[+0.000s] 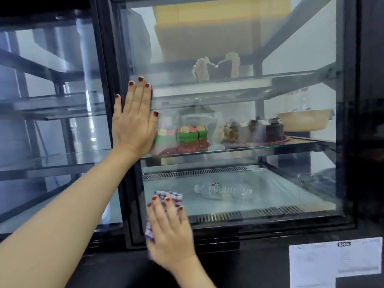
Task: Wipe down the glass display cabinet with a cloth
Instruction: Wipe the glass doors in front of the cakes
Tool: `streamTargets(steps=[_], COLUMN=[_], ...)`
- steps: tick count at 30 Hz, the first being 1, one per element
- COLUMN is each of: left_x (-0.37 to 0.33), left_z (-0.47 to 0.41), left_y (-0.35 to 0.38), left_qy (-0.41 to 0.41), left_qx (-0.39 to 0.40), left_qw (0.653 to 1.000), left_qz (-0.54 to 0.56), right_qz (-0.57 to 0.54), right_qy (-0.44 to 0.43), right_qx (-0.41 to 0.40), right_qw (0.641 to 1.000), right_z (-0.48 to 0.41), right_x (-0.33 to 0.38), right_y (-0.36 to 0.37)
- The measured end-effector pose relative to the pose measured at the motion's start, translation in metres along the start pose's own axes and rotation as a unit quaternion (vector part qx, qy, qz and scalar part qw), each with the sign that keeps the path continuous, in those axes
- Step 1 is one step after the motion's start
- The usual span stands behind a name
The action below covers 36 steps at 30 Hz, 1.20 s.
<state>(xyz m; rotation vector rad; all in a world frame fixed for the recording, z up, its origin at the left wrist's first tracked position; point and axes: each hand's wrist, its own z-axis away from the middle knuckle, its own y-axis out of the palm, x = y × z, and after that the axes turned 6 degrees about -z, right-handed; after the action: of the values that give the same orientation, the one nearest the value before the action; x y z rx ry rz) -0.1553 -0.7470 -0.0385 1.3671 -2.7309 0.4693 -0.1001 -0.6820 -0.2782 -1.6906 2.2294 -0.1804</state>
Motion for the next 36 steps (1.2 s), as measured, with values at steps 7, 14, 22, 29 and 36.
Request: streamTargets(steps=[7, 14, 22, 29, 36], left_x=[0.009, 0.016, 0.025, 0.044, 0.042], left_z=[-0.033, -0.051, -0.061, -0.11, -0.113], left_y=[-0.004, -0.006, -0.017, -0.026, -0.021], left_qy=[-0.024, -0.008, 0.02, 0.016, -0.015], left_qx=[-0.033, -0.048, -0.024, -0.043, -0.071], left_qw=[0.999, 0.999, 0.999, 0.998, 0.997], left_qz=[0.02, 0.001, 0.024, 0.048, 0.039], right_qz=[-0.06, -0.084, -0.069, -0.029, -0.037], right_qy=[0.155, 0.393, 0.253, -0.091, 0.065], right_qx=[-0.149, -0.248, -0.138, -0.038, -0.14], right_qw=[0.975, 0.882, 0.955, 0.995, 0.987], right_z=[-0.029, -0.014, -0.058, -0.12, -0.128], right_x=[-0.195, -0.311, -0.11, -0.028, -0.148], right_y=[-0.073, -0.122, -0.057, -0.039, -0.079])
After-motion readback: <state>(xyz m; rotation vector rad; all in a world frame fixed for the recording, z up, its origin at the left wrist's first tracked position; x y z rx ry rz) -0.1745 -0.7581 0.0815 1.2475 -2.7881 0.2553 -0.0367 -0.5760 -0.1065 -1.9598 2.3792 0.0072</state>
